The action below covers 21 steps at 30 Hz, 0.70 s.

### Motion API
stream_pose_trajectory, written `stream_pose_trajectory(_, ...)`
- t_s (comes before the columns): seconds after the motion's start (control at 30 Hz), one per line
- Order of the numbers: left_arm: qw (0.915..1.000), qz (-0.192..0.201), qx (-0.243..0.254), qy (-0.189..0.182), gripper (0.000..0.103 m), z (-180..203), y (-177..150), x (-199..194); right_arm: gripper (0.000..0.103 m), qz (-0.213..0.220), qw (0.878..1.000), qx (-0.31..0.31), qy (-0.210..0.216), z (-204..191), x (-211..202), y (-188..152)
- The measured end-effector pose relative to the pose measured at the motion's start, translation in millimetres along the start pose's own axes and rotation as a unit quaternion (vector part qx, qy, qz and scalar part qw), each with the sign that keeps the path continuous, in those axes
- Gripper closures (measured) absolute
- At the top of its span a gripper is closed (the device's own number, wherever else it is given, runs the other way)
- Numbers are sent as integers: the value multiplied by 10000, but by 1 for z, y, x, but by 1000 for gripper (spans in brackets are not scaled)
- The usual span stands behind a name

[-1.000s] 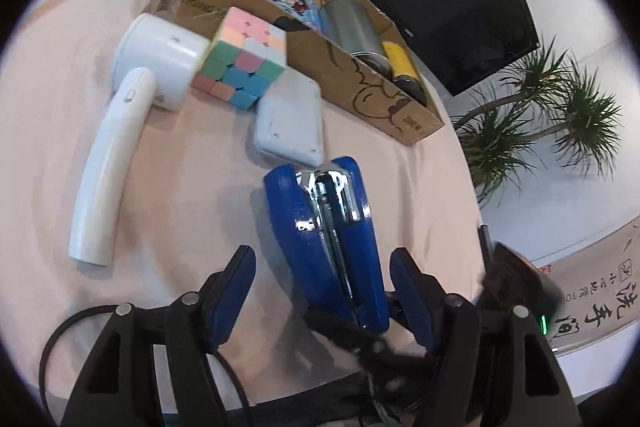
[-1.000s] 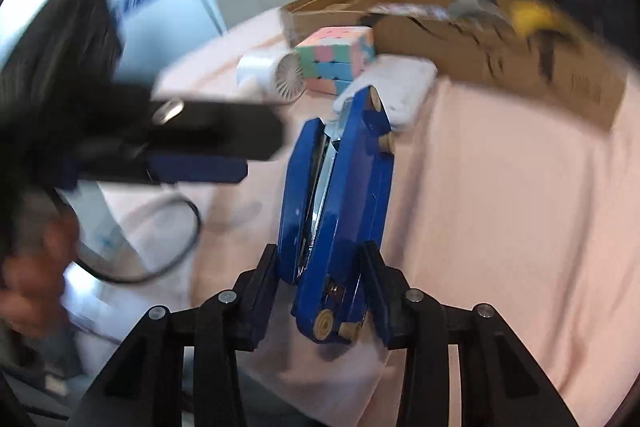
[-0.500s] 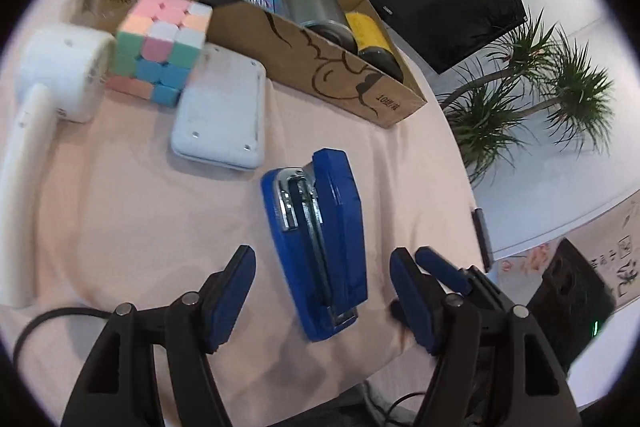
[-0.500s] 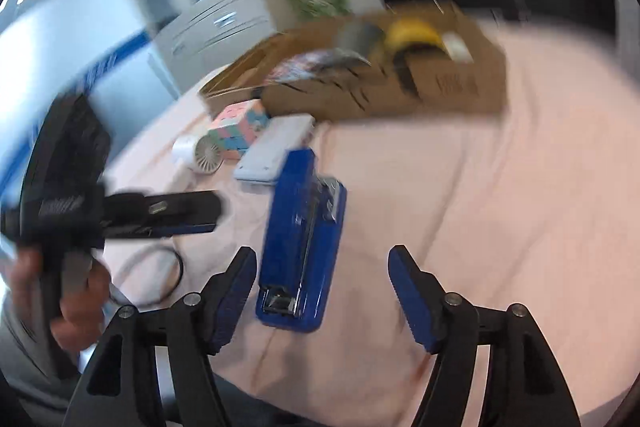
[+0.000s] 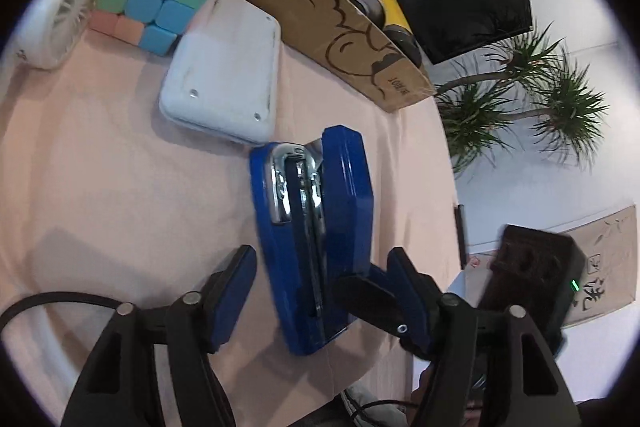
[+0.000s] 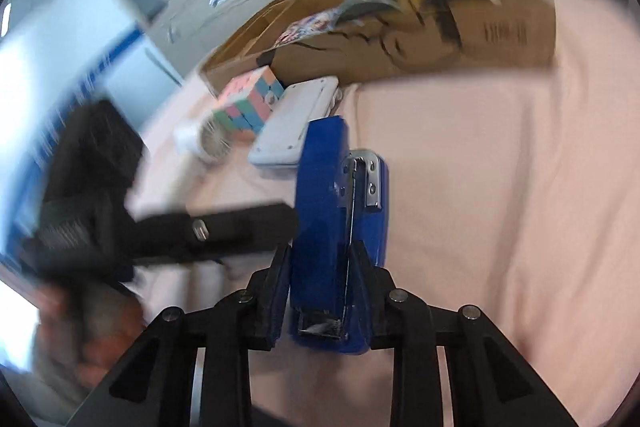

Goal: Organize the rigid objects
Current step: 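Lift the blue stapler and carry it toward the cardboard box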

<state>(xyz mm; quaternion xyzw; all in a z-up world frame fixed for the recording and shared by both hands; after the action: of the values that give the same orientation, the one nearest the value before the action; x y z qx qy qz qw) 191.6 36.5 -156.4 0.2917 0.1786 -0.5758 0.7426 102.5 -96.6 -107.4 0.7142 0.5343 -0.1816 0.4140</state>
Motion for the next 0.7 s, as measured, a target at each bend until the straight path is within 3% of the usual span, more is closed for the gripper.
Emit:
stream_pose_trajectory(0.07, 10000, -9, -43, -45, 48, -1, -1, 0, 75, -30, 9999, 109, 67, 2, 2, 1)
stream_pose_trajectory(0.2, 10000, -38, 37, 41, 50, -1, -2, 0, 75, -25, 9995, -216, -206, -11, 7, -1)
stream_pose_trajectory(0.33, 9998, -177, 39, 124, 48, -1, -1, 2, 70, -131, 9894, -1016, -1032, -33, 17, -6)
stream_pose_trajectory(0.47, 9998, -177, 0, 25, 48, -4, 1, 1, 72, 66, 9722, -1592, -1714, -43, 26, -11)
stream_pose_trajectory(0.57, 9998, -213, -23, -18, 48, -6, 3, 0, 75, 81, 9805, -1222, -1540, -36, 25, -5)
stream_pose_trajectory(0.63, 9997, -226, -1, 29, 49, -7, 4, -2, 76, -8, 9942, -487, -963, -20, 16, 1)
stream_pose_trajectory(0.7, 9996, -275, -60, -70, 49, -7, 4, -3, 76, -188, 9988, 98, -439, -11, 15, 6)
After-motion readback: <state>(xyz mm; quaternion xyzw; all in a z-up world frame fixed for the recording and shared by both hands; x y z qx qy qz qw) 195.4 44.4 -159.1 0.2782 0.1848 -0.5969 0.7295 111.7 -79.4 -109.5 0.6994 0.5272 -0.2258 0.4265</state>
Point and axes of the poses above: each gripper's, at about its wrist camera, not at the fingertips, and x roughly the way its jaws point, z to its right, y to its top, the point moved 4 cm from there along x, roughly the way its jaws point
